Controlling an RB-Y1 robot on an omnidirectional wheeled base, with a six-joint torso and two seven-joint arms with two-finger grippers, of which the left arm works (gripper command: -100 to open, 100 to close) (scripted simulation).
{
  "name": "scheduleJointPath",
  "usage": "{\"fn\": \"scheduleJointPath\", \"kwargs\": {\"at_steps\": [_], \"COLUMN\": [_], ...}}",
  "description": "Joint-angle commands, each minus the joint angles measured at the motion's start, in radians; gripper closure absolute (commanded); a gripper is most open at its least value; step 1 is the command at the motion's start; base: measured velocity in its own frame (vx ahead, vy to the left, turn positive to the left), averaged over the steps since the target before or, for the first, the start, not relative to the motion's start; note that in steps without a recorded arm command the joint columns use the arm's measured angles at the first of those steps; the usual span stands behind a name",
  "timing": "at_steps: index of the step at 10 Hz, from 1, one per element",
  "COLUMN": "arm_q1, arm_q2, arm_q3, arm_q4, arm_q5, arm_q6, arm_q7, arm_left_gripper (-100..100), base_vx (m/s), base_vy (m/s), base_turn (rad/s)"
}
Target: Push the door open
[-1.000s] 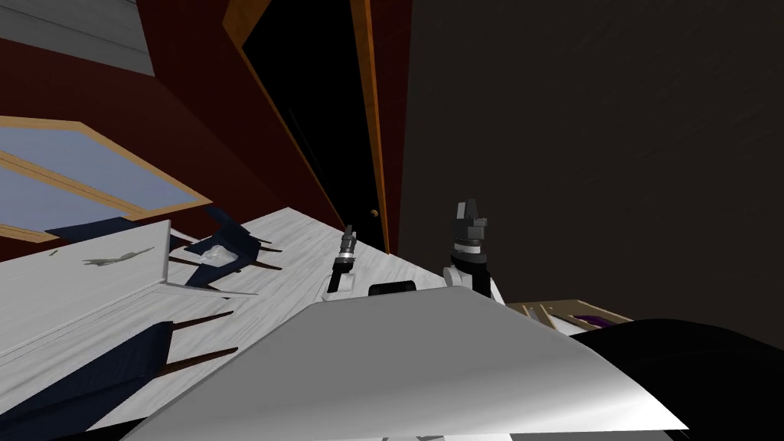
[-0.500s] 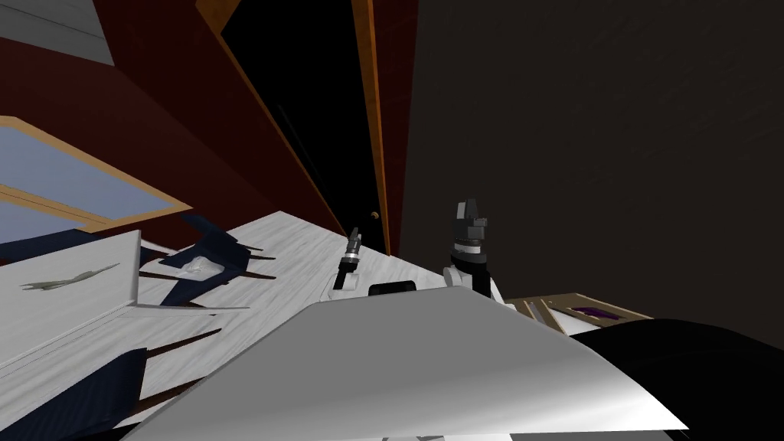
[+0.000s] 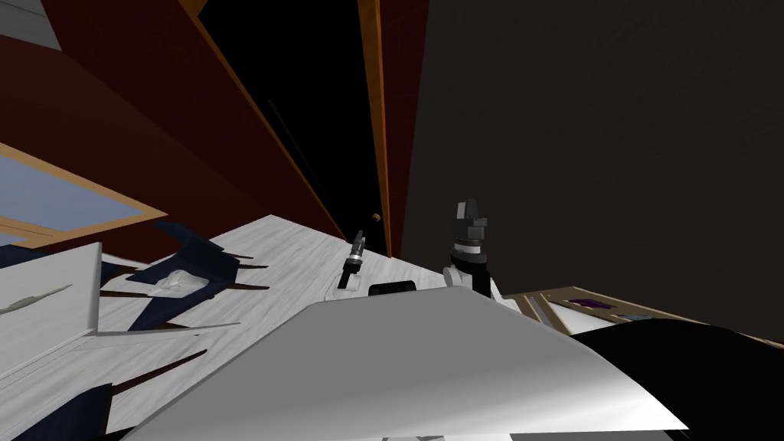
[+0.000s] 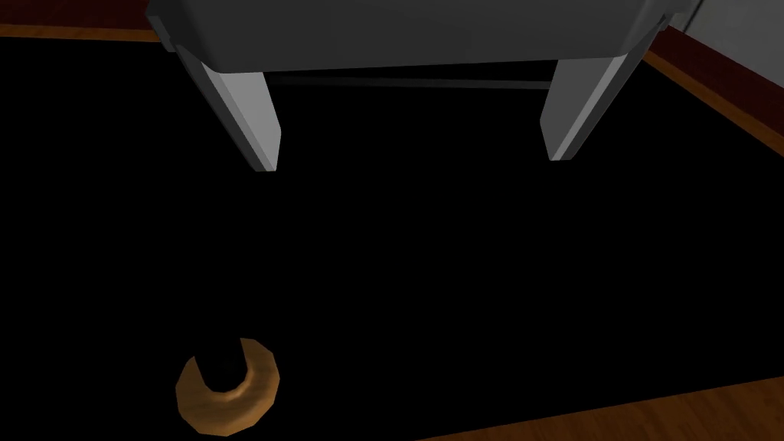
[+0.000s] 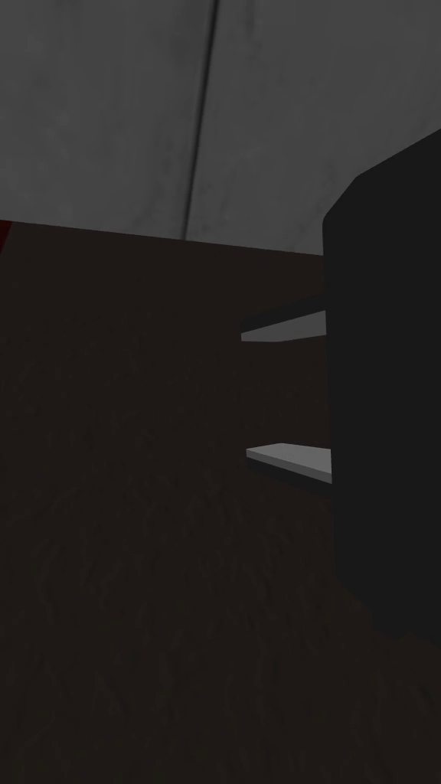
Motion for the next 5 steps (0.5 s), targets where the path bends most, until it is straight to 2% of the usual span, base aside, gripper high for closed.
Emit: {"fn": "scheduleJointPath", "kwargs": {"at_steps": [1,5], "arm_q1": [-0.01,-0.04], "arm_q2": [-0.002,-0.001], "arm_q3": [-0.013,-0.04], "arm_q4": [0.033,0.118], "arm_q5": [0.0,0.002], "arm_q6": [-0.004,-0.015], "arm_q7": [-0.001,0.003], "arm_left_gripper": [-100,-100], "base_vx": [0.076,0.062], "base_vy": [0.101,0.111], "base_turn": [-0.084,-0.092]}}
